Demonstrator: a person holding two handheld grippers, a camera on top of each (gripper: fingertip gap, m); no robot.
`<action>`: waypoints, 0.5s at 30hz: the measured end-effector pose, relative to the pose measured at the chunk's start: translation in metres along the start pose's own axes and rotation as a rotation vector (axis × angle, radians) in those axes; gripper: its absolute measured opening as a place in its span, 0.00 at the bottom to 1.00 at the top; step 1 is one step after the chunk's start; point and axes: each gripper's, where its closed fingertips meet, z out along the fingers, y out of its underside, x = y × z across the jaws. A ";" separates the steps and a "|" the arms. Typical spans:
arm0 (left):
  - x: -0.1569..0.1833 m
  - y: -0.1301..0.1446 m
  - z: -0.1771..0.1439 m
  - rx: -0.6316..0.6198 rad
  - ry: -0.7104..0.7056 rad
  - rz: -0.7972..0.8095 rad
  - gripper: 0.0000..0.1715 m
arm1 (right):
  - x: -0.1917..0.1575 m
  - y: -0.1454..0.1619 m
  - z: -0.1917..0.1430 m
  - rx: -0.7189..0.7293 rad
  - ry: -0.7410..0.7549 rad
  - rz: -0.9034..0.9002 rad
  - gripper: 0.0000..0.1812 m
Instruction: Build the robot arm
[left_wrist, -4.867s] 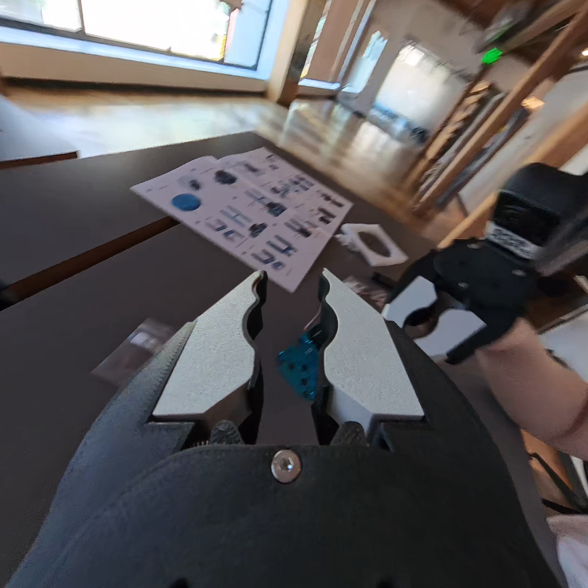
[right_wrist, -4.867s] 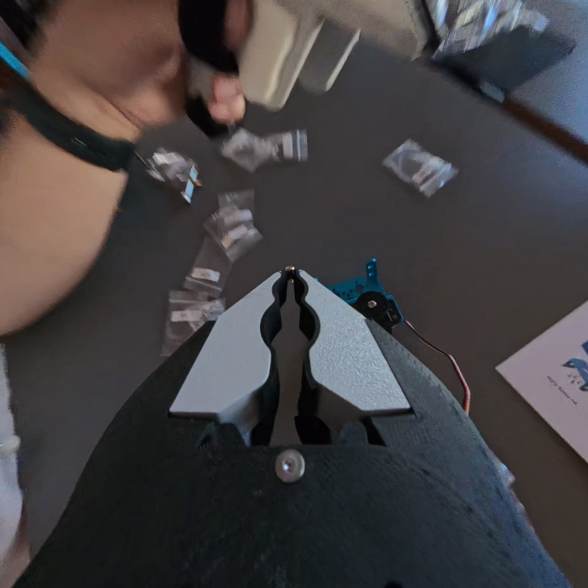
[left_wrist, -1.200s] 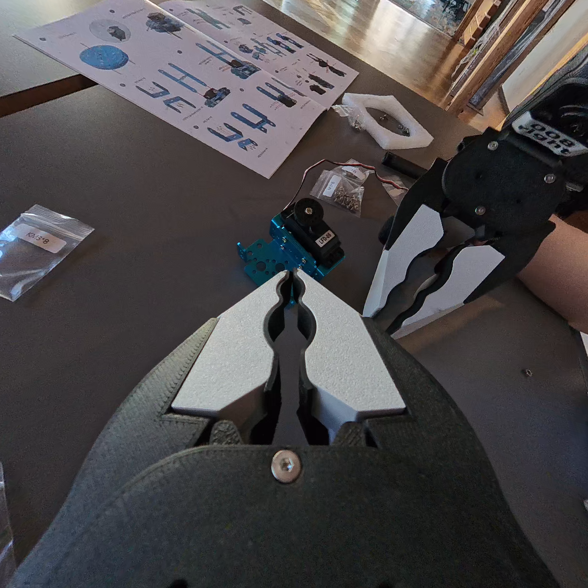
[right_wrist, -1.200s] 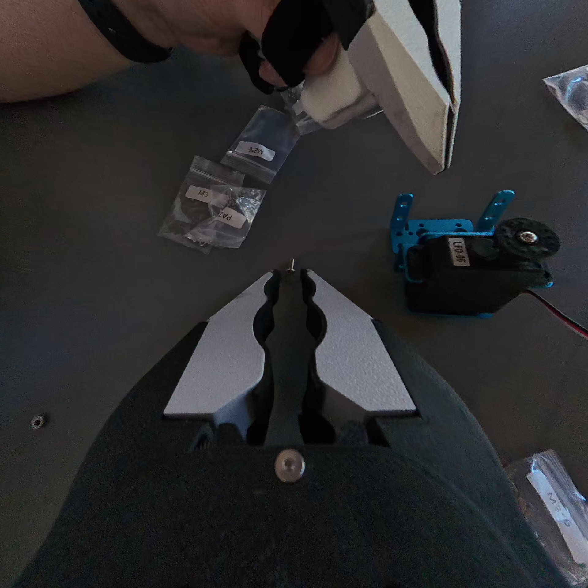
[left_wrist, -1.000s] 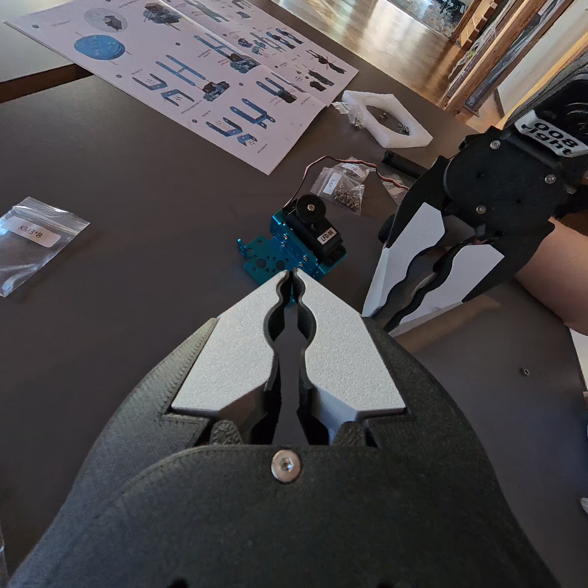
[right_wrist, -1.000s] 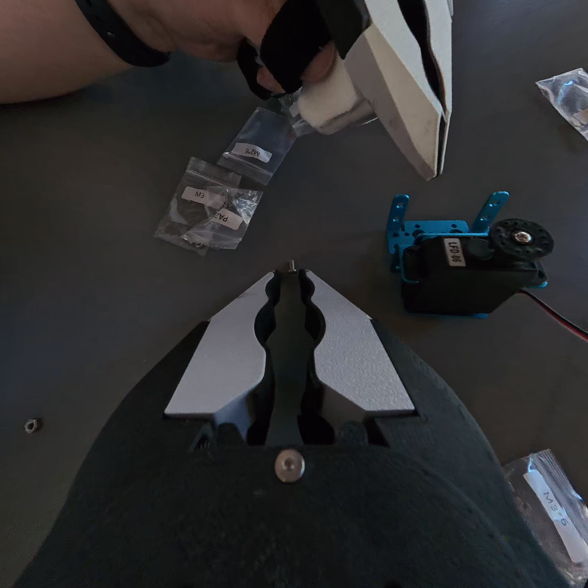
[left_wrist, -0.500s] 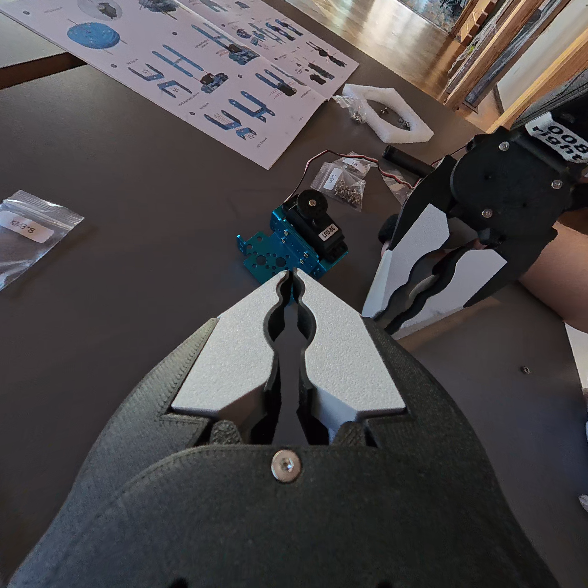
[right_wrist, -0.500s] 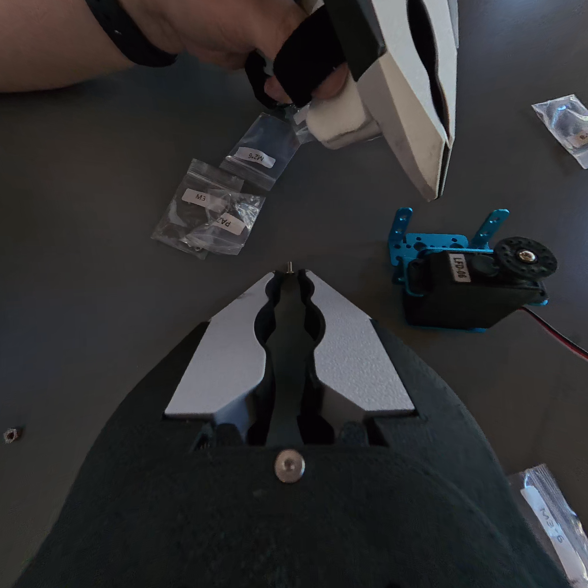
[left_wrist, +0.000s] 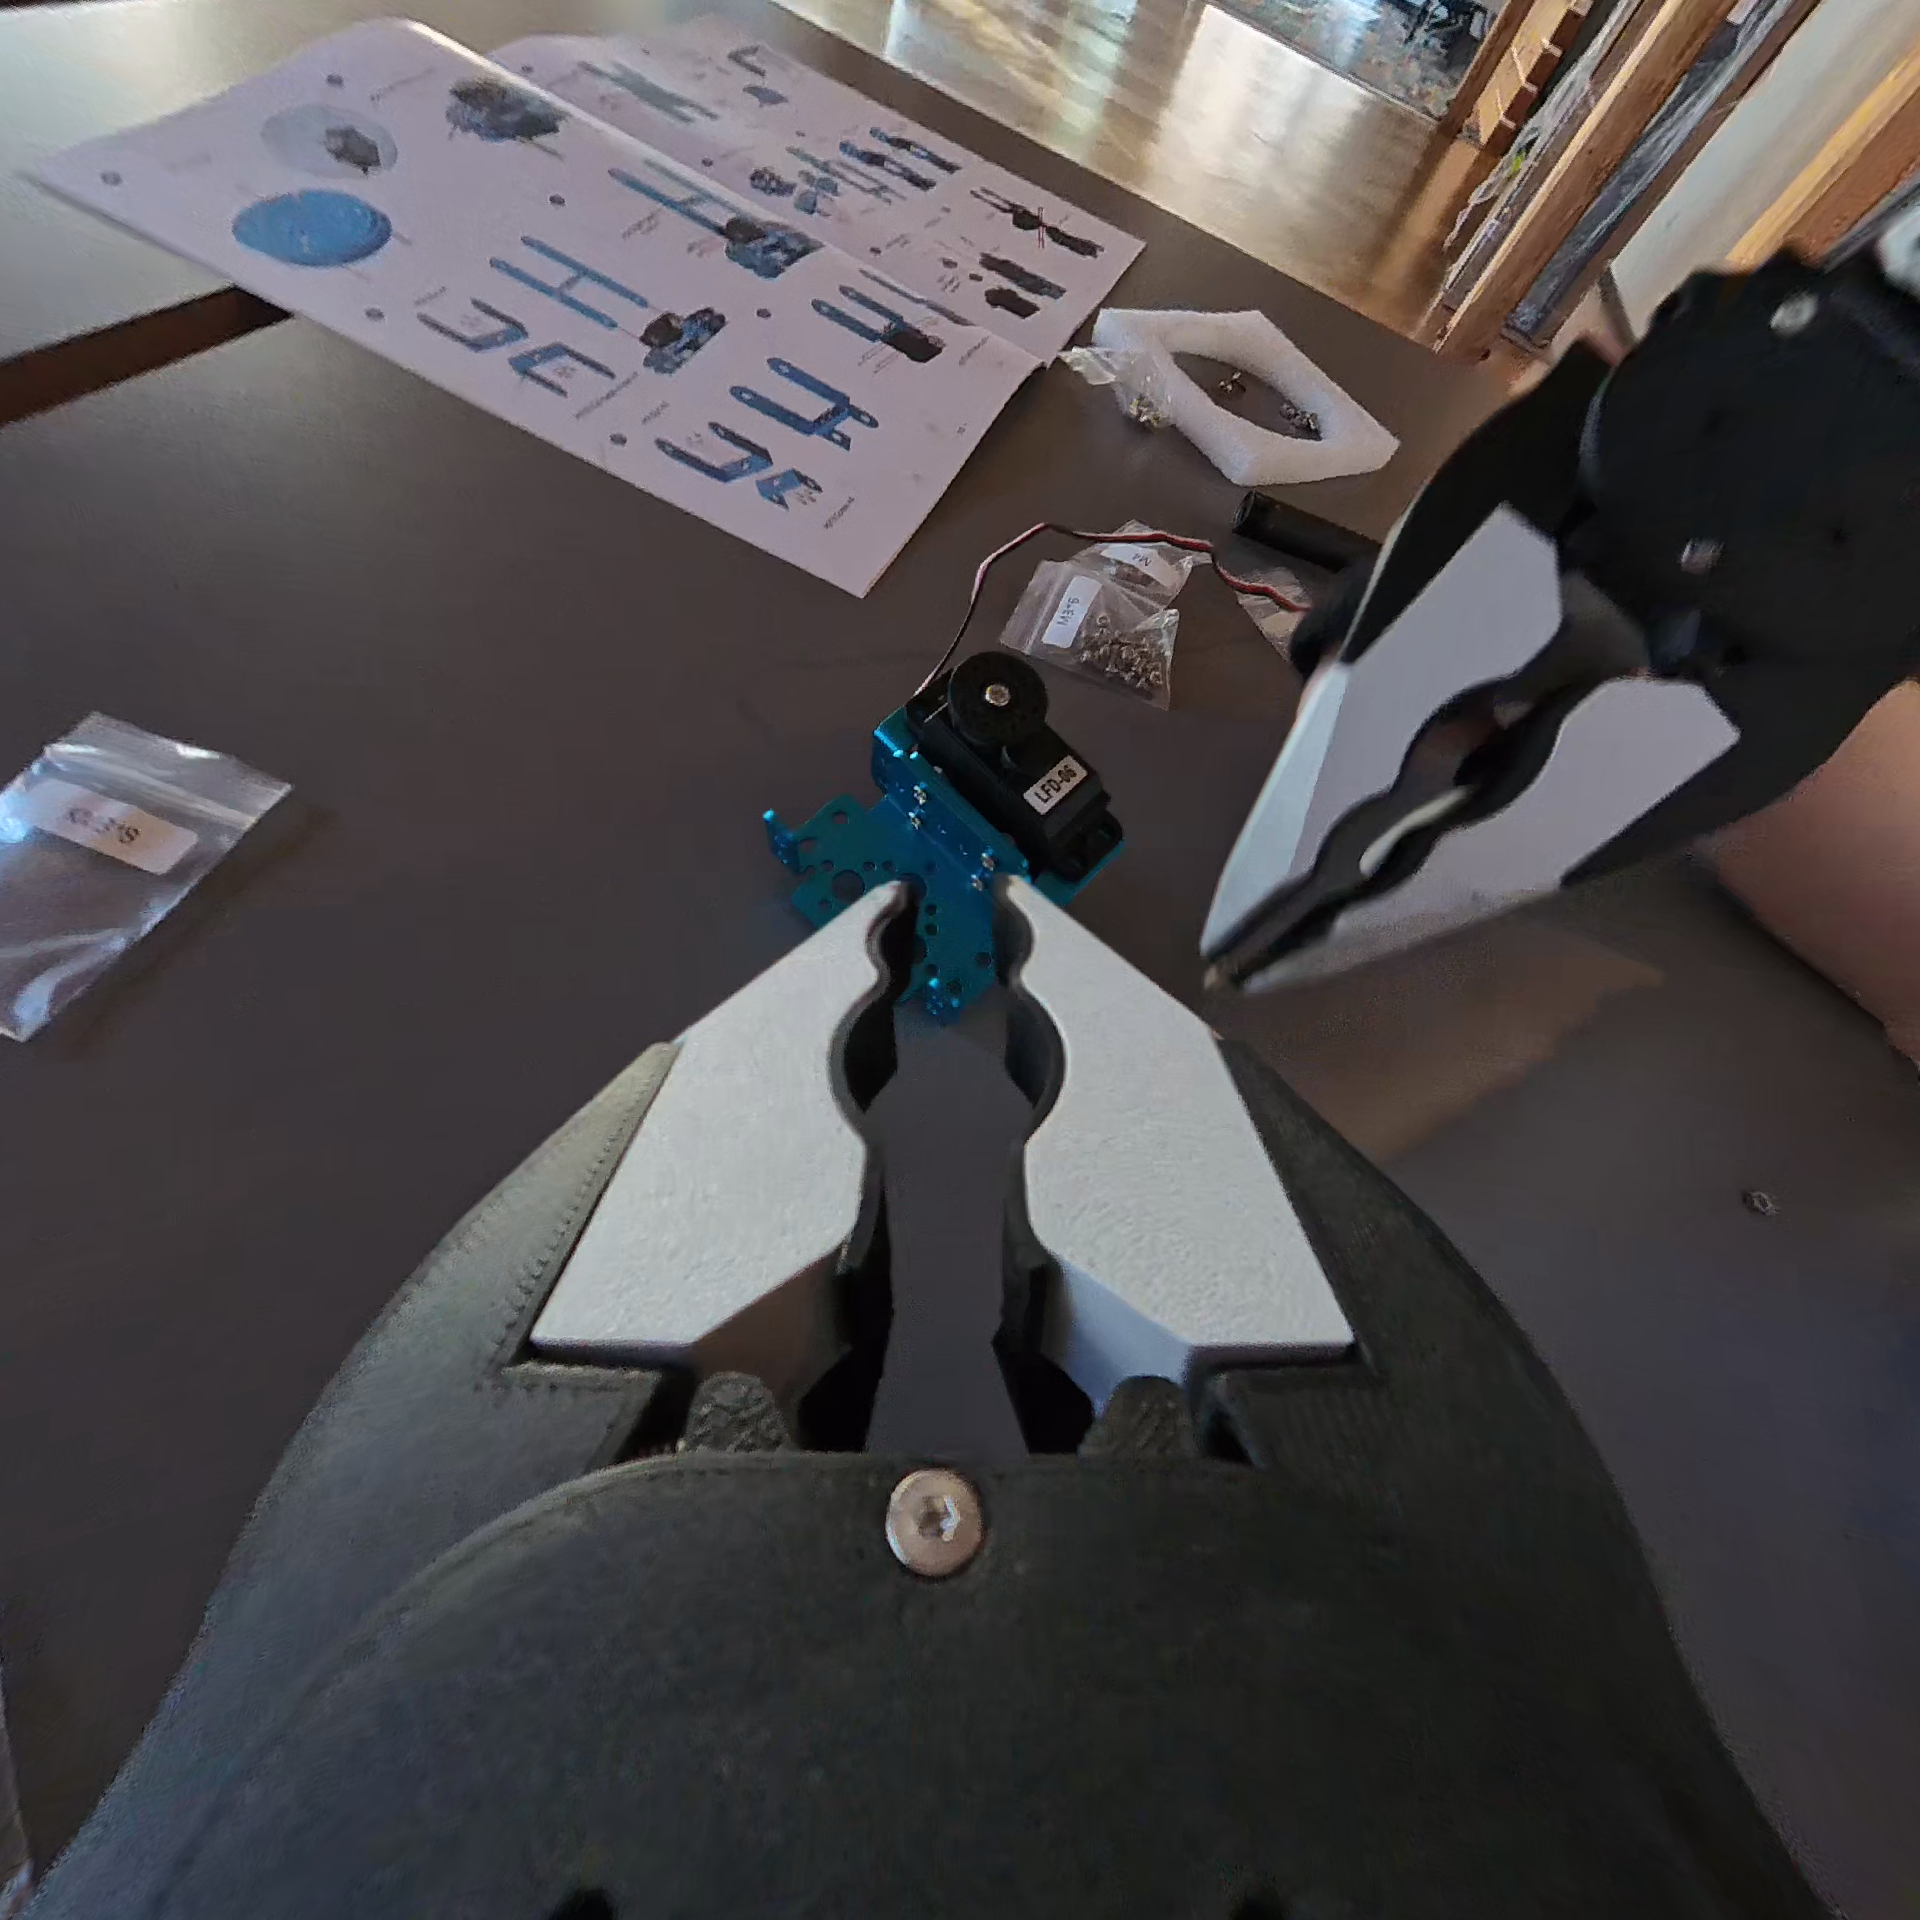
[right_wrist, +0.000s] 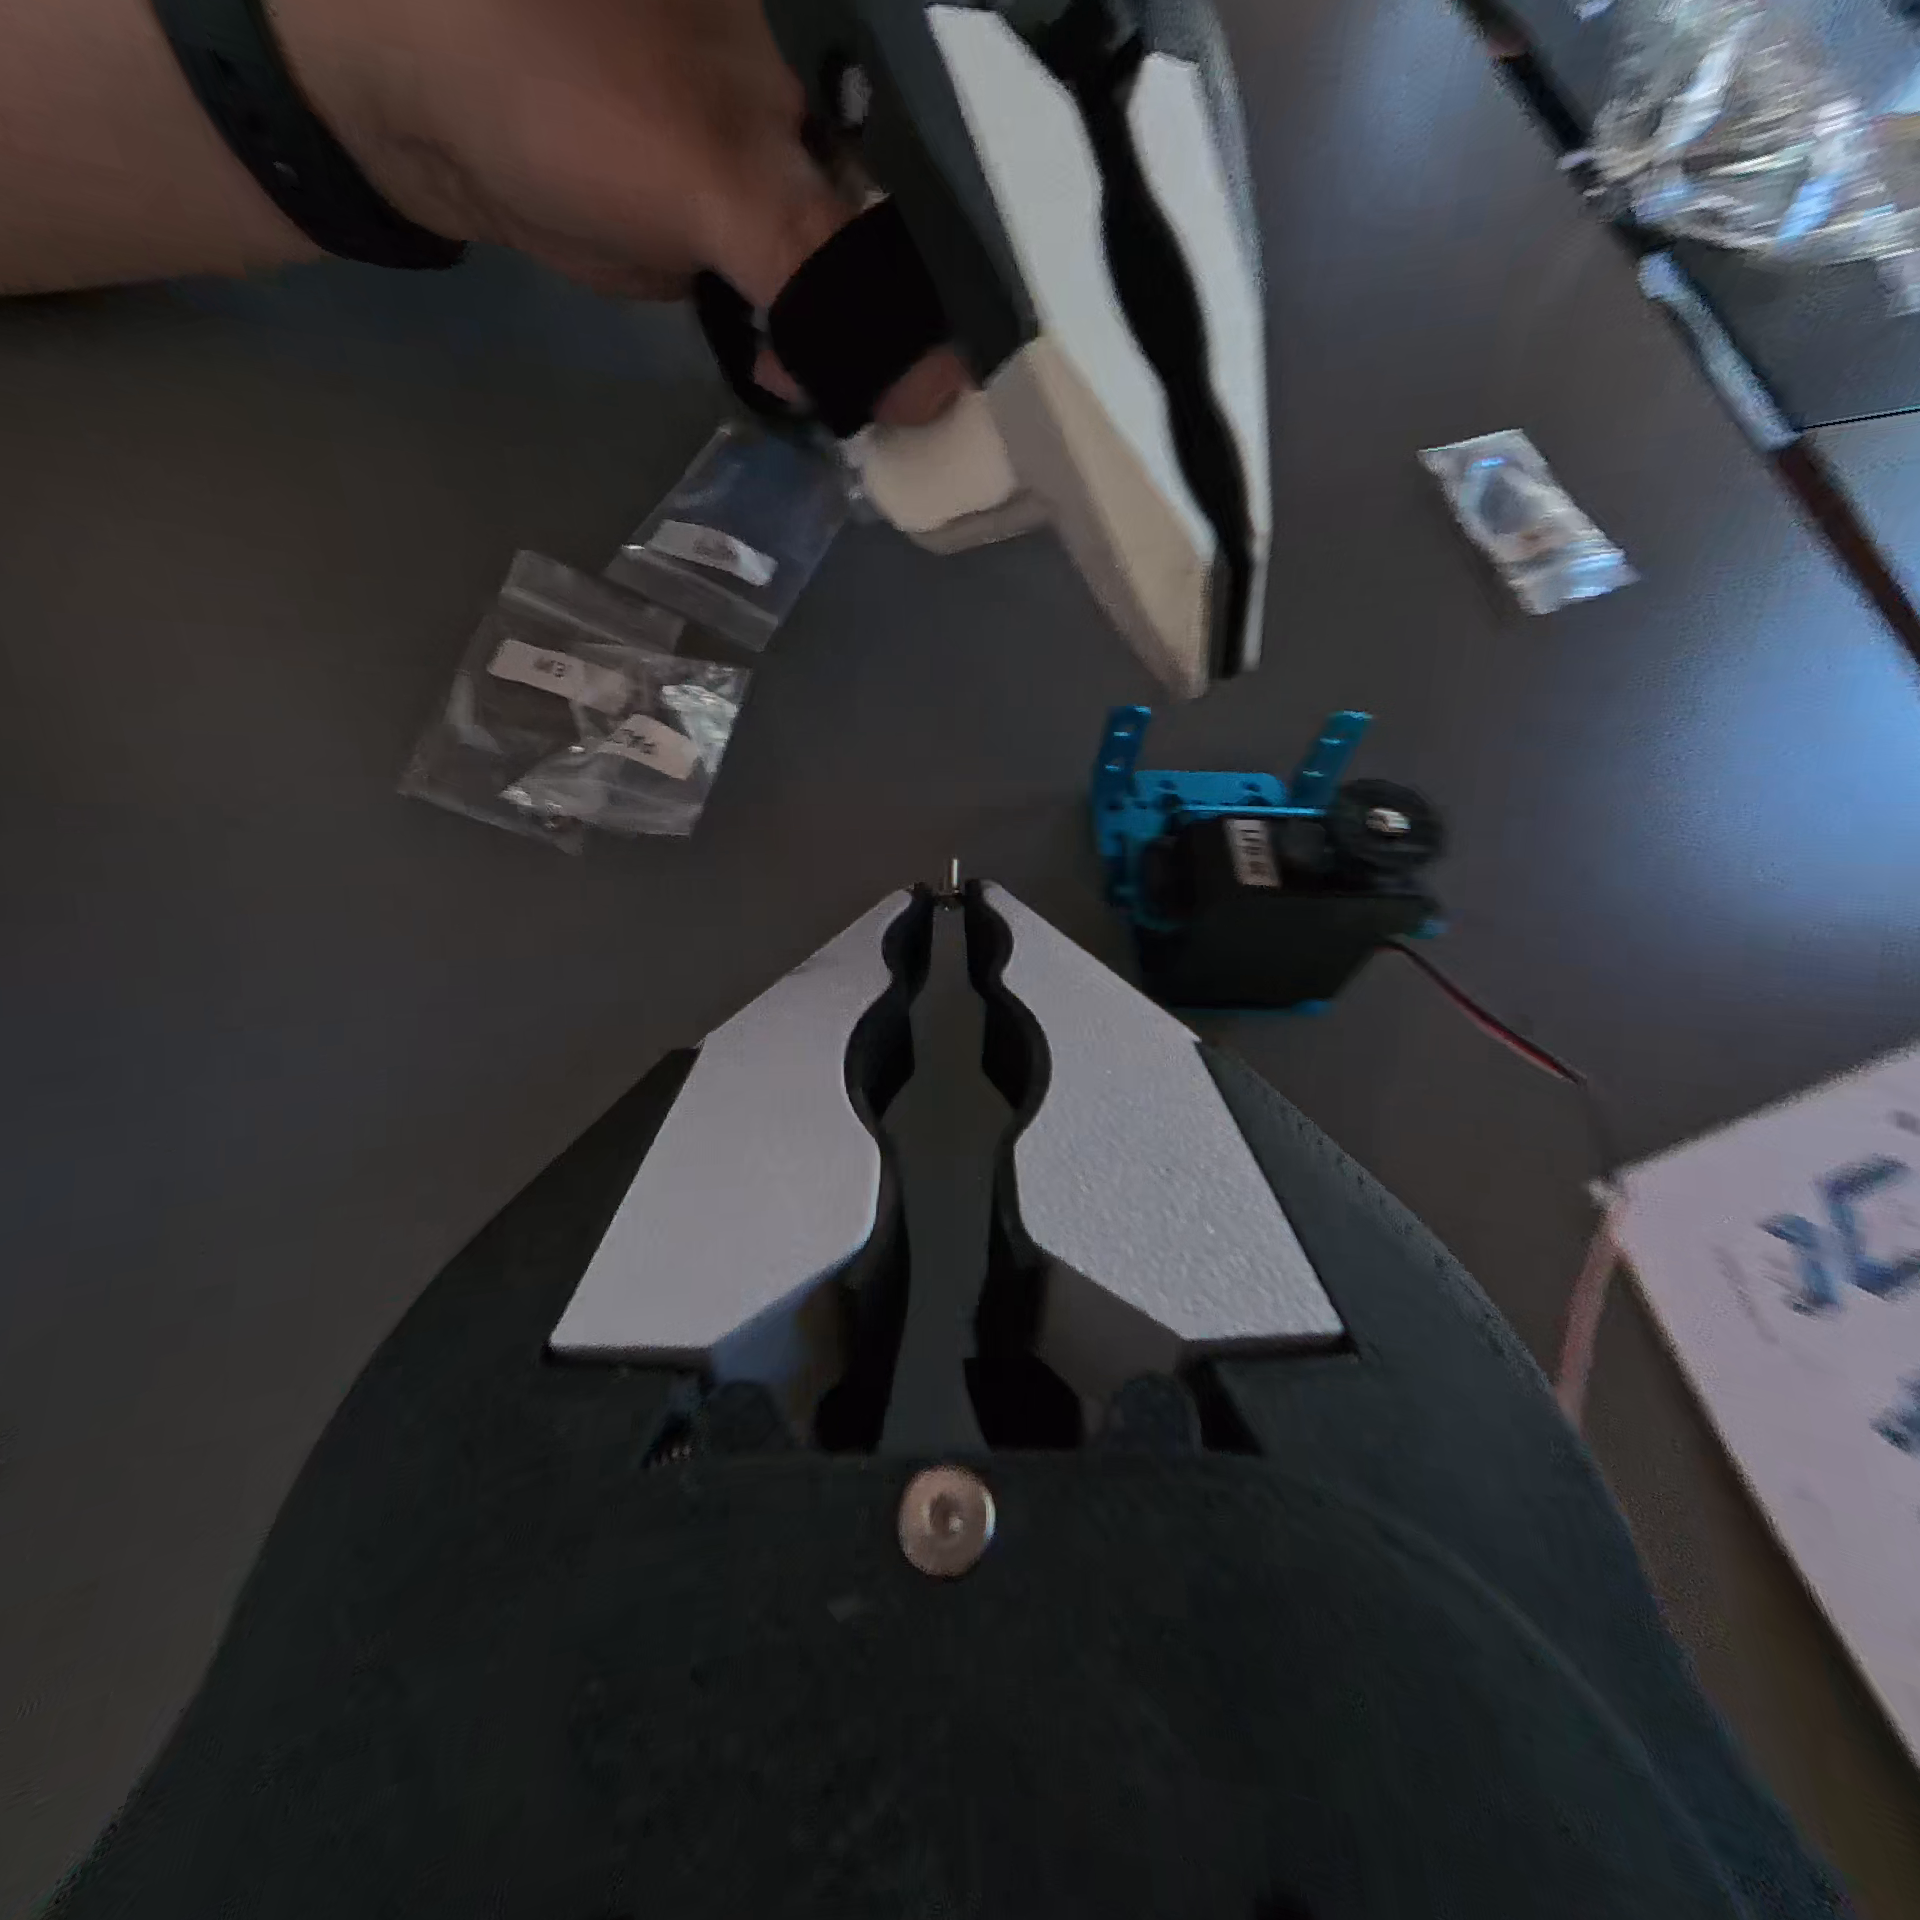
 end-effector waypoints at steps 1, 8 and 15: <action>0.002 0.000 0.001 -0.001 0.012 0.018 0.13 | 0.008 0.000 -0.007 -0.010 0.055 -0.021 0.03; 0.018 0.020 0.013 -0.126 0.066 0.197 0.23 | 0.030 0.004 -0.026 -0.062 0.213 -0.120 0.03; 0.037 0.026 0.031 -0.169 0.057 0.304 0.23 | 0.034 0.003 -0.027 -0.127 0.251 -0.250 0.03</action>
